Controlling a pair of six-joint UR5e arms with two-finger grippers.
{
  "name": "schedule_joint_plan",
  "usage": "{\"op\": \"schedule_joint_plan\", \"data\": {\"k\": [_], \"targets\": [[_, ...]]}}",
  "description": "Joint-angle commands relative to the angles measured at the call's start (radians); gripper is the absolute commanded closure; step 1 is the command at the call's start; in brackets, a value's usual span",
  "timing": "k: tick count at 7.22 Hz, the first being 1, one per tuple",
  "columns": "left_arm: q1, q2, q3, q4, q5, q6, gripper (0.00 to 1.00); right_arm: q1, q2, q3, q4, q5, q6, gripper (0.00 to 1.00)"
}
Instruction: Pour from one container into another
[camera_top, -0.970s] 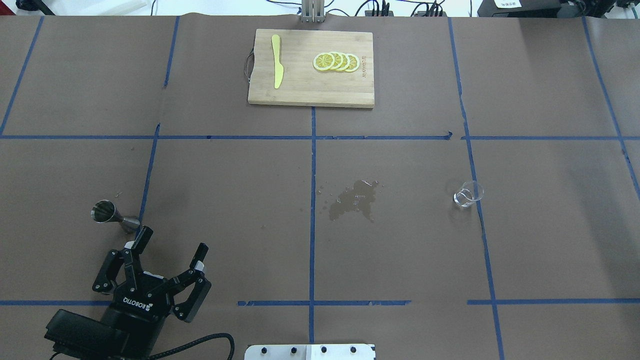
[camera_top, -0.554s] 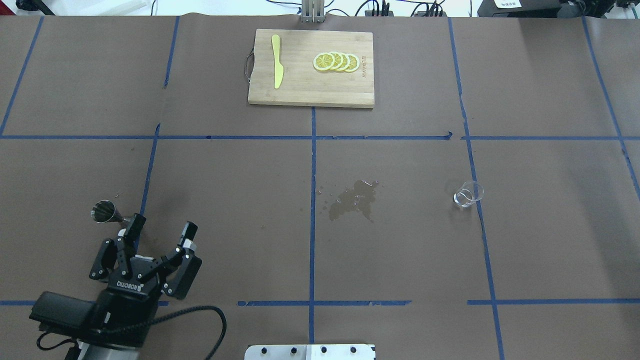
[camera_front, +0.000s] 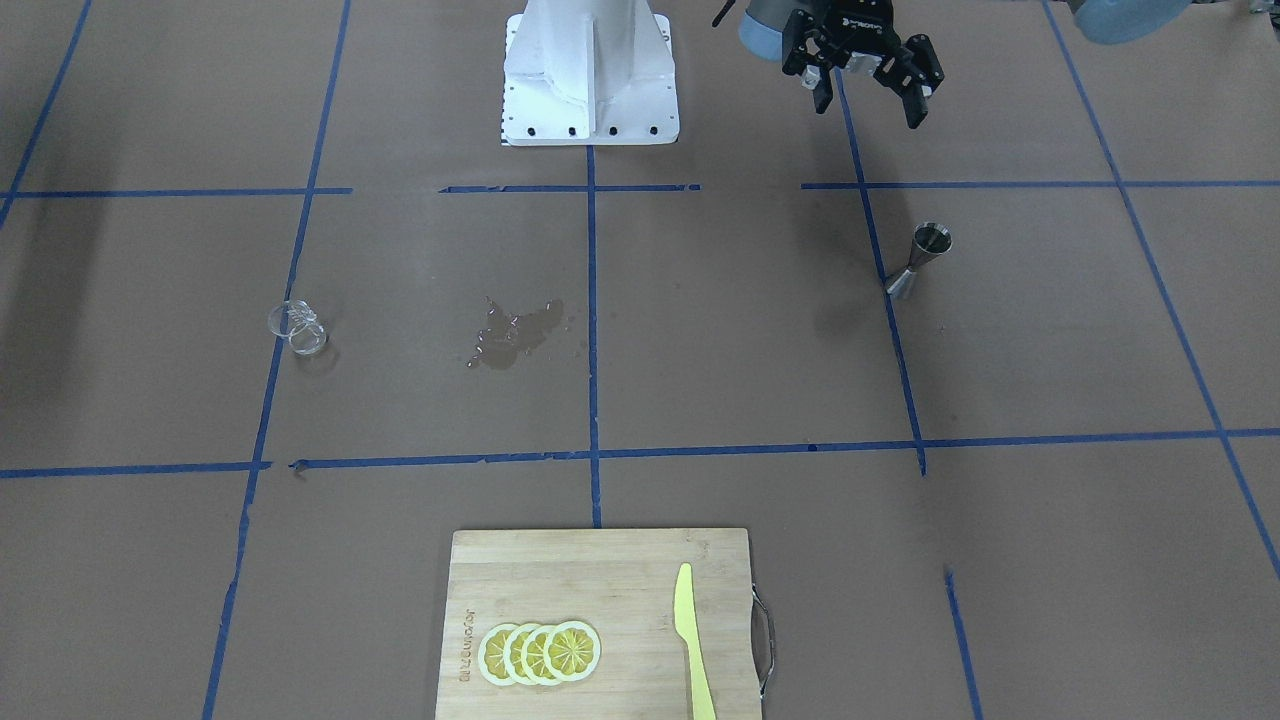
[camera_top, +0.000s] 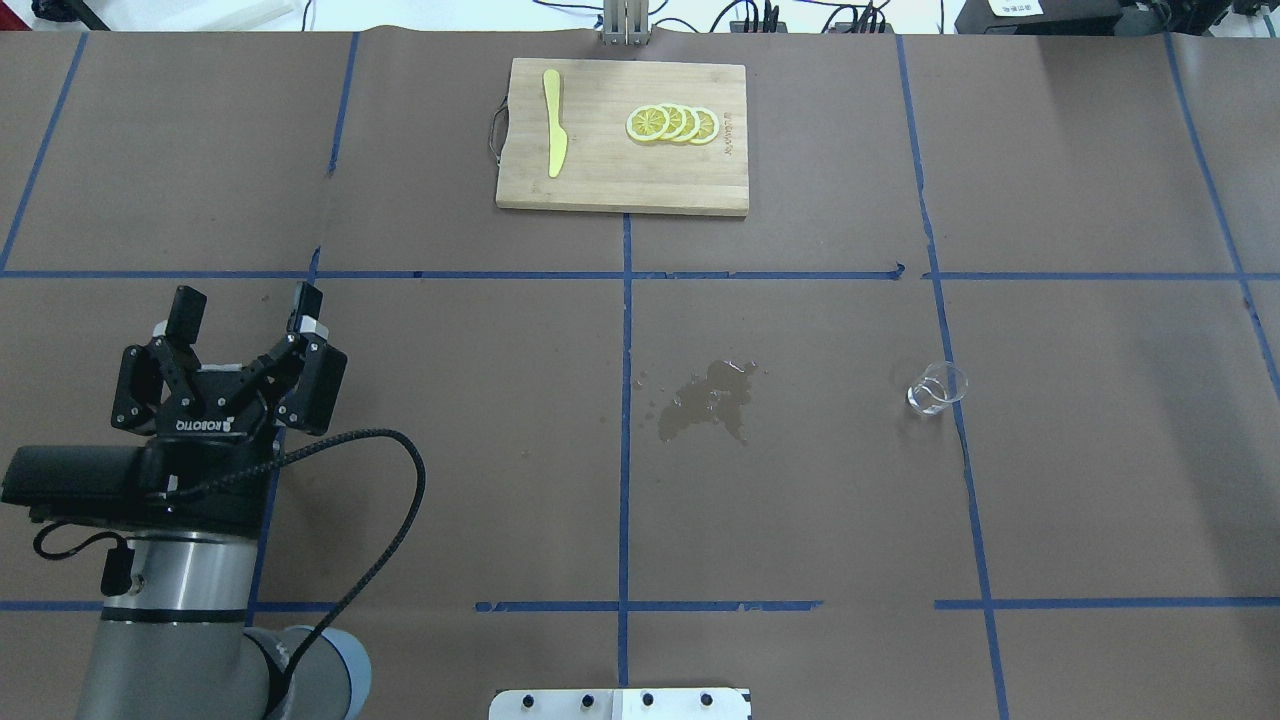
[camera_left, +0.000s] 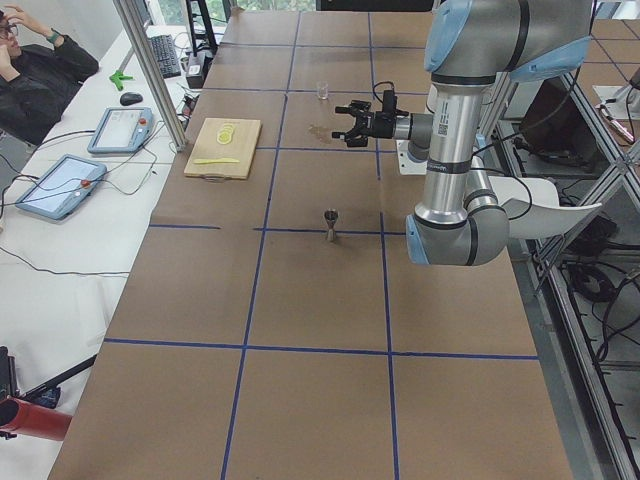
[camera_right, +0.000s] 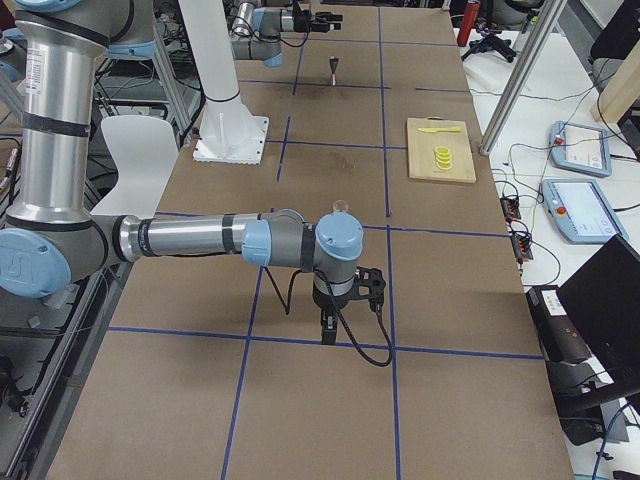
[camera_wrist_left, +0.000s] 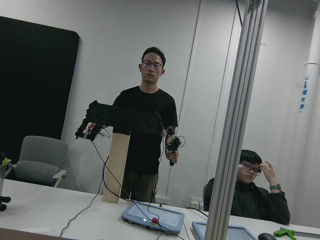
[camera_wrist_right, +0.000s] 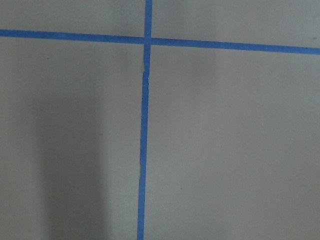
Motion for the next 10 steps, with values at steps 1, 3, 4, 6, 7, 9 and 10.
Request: {"op": "schedule_joint_plan", "data": {"k": [1,3,4,6,7,9,10], "targets": [[-0.11,-0.006,0.001,0.131,-0.001,0.169,0.0,-0.001,0.001,-0.001,0.008,-0.001,-0.001,0.0],[-0.111,-0.007,0.0,0.138,-0.001,0.382,0.0,0.001,0.001,-0.003,0.008,-0.006,0.001,0.0],[-0.108,-0.007,0.003,0.149,-0.001,0.412,0.0,0.001,-0.001,-0.004,0.008,-0.006,0.001,0.0],[-0.054,-0.01,0.001,0.151,-0.009,0.42,0.0,0.001,-0.004,-0.01,0.008,-0.004,0.001,0.0],[-0.03,-0.011,0.003,0.145,-0.013,0.417,0.0,0.001,-0.007,-0.012,0.008,-0.004,0.001,0.0],[0.135,-0.009,0.003,-0.031,-0.014,0.408,0.0,0.007,-0.007,-0.015,0.008,-0.003,0.003,0.0],[0.238,-0.014,-0.002,-0.229,-0.014,0.406,0.0,0.014,-0.005,-0.015,0.008,-0.003,0.001,0.0]]}}
